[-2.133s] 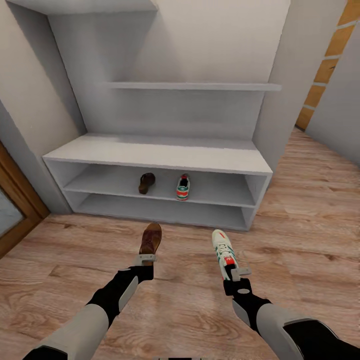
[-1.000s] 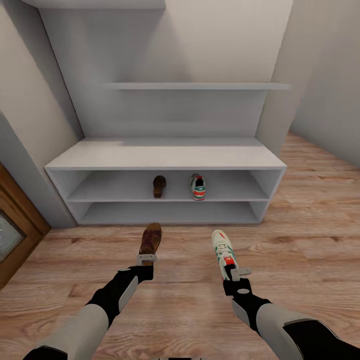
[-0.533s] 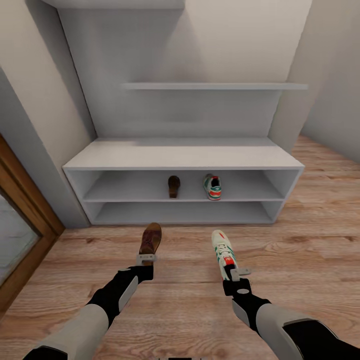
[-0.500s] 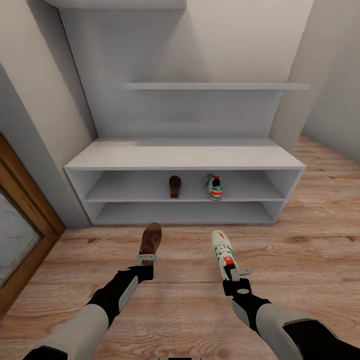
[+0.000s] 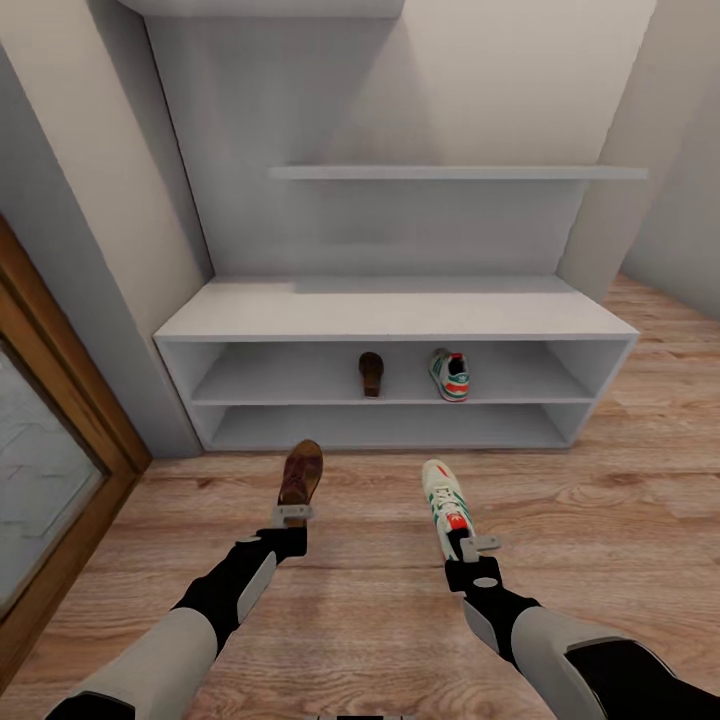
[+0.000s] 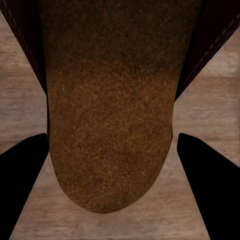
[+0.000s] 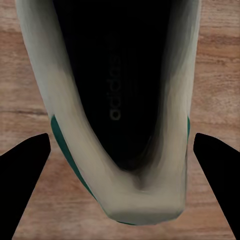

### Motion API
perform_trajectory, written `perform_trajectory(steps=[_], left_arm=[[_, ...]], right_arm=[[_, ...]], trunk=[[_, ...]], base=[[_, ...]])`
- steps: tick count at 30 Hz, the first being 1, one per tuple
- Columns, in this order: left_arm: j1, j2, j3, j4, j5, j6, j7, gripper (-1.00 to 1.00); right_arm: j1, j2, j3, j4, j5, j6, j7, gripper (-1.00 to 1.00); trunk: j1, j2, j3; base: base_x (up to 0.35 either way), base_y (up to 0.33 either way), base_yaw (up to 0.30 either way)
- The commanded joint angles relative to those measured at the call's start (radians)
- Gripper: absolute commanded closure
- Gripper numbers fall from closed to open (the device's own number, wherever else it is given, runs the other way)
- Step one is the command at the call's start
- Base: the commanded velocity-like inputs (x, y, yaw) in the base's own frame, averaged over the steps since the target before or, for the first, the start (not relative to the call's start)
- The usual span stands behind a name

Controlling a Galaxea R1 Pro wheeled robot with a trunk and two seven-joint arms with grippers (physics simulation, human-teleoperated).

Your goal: Pick up the two gym shoes and the two sandals from the corridor floor and place them onto the hallstand (shoe rack) in the corridor, making sure they are on the rack and not on the floor. Arrange them so the two gym shoes are next to each other and the two sandals are next to each other.

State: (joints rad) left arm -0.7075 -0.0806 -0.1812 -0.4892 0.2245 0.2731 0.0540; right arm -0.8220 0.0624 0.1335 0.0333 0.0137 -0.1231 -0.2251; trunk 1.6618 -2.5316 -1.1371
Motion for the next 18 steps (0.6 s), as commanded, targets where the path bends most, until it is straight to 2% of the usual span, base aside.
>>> perform_trajectory(steps=[1,7,10,18], left_arm=[[0.0,0.001,-0.006,-0.002,0.01,0.001,0.005,1.0],[0.0,0.0,-0.008,-0.005,0.011,-0.01,0.003,1.0],[0.0,-0.016,-0.01,-0.009,0.011,-0.012,0.003,1.0],[0.0,-0.029,-0.011,-0.008,0.011,-0.006,0.01,1.0]], right_arm=[[-0.001,0.0,0.006,0.004,0.002,-0.004,-0.005,1.0],[-0.001,-0.001,0.006,0.003,0.002,-0.004,-0.005,1.0],[-0.001,-0.001,0.006,0.001,0.004,-0.004,-0.007,1.0],[-0.001,-0.009,0.004,0.002,0.004,-0.004,-0.009,1.0]], trunk=[[0.0,0.0,-0.001],[0.0,0.0,-0.001],[0.0,0.0,-0.001],[0.0,0.0,-0.001]], base=[[0.003,0.013,0.0],[0.001,0.005,0.0],[0.0,0.0,0.0],[0.0,0.0,0.0]])
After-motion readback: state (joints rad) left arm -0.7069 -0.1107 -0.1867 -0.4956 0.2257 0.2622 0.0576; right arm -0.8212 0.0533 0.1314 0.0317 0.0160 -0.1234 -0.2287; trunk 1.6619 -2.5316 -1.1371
